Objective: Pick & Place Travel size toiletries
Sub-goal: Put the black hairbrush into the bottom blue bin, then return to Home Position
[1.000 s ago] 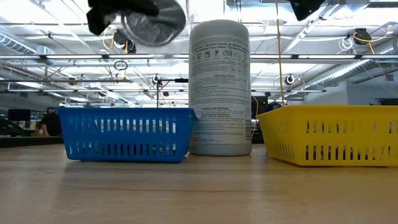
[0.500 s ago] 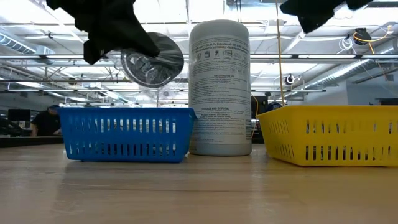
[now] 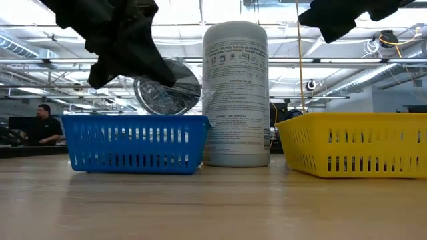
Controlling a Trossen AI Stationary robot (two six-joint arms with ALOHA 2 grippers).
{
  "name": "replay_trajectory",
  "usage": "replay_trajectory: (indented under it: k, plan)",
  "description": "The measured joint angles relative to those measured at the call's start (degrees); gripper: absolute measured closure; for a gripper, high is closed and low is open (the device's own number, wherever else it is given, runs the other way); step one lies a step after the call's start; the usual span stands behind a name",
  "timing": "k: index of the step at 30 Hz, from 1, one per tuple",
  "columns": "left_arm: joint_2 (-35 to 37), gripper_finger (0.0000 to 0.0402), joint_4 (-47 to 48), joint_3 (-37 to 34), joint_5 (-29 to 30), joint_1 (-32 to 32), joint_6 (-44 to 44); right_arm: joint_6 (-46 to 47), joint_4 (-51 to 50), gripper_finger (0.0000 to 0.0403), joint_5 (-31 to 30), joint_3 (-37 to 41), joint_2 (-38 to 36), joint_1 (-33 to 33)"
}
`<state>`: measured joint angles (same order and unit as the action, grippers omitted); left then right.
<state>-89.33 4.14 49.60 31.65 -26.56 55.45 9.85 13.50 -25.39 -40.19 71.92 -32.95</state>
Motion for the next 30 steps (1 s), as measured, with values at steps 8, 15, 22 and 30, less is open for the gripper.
replay_trajectory:
  k: [8,15,22,30]
  plan:
    - [0.0,0.0379,-0.7,0.0,-1.4,0.2,-2.4,0.0,0.0,0.0289,0.0,0.0,0.0,0.0]
    - [0.0,0.0318,-0.9,0.0,-1.7,0.1,-1.4,0.0,0.0,0.0289,0.0,0.0,0.0,0.0]
    - [0.0,0.0281,-0.8,0.0,-3.0,0.1,-1.7,0.0,0.0,0.0289,0.0,0.0,0.0,0.0]
    - [2.8,0.0271,0.7,0.0,2.4,0.2,-6.2,-0.2,0.0,0.0289,0.0,0.0,0.0,0.0]
